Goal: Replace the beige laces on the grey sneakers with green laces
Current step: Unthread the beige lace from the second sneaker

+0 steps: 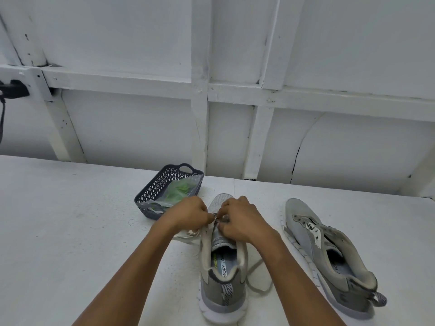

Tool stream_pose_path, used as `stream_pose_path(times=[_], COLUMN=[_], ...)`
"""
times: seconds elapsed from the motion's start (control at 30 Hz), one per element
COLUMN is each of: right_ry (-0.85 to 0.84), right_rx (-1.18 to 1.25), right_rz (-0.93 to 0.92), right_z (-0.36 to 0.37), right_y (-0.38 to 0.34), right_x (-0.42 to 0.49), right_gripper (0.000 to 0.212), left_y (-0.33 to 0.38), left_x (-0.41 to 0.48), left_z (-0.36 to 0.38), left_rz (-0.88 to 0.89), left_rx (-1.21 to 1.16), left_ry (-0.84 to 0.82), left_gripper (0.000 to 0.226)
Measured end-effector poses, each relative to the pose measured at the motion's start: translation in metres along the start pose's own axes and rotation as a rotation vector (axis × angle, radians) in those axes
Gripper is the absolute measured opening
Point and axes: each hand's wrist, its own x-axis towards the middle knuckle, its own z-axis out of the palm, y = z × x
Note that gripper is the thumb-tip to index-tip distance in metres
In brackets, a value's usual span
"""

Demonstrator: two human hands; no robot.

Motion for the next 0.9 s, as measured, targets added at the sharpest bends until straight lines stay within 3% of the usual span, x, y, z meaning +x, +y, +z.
stream_pose_path(times=[0.1, 0.17, 0.23, 0.33, 0.4, 0.47, 0.57, 0.7, 0.8, 0.9], right_ry=[-0.021, 0.005, 0.073, 0.270, 0.298, 0.278, 0.326, 0.415, 0.191, 0.009], right_rx=[0.033, 0.141, 0.472, 1.243, 1.502, 1.448, 1.181, 0.644, 0.223, 0.172], right_rz=[0.021, 0.009, 0.056, 0.295, 0.407, 0.455, 0.422, 0.156, 0.046, 0.118], right_z=[0.007, 0.012, 0.015, 0.010, 0.012, 0.015, 0.019, 0.010, 0.000, -0.005], right_y=[0.001, 0.004, 0.007, 0.017, 0.030, 0.038, 0.040, 0.034, 0.020, 0.014], right_x=[0.004, 0.008, 0.009, 0.005, 0.003, 0.005, 0.007, 0.012, 0.017, 0.022], right_gripper=[0.025, 0.007, 0.013, 0.016, 0.021, 0.026, 0.025, 0.015, 0.013, 0.018], left_y=[-0.001, -0.001, -0.002, -0.004, -0.005, -0.005, -0.003, 0.000, 0.001, 0.001], left_x=[0.000, -0.001, -0.002, -0.001, -0.001, 0.000, 0.002, 0.003, 0.004, 0.004], left_z=[-0.001, -0.002, -0.003, -0.005, -0.004, -0.003, -0.003, -0.004, -0.004, -0.003], left_rz=[0.001, 0.003, 0.000, -0.006, -0.009, -0.009, -0.009, -0.008, -0.005, 0.005], left_rx=[-0.013, -0.017, -0.025, -0.048, -0.057, -0.051, -0.037, -0.018, -0.007, -0.007], left_ry=[-0.015, -0.022, -0.032, -0.047, -0.052, -0.047, -0.049, -0.072, -0.076, -0.081], left_gripper=[0.031, 0.033, 0.034, 0.034, 0.035, 0.035, 0.033, 0.032, 0.032, 0.034])
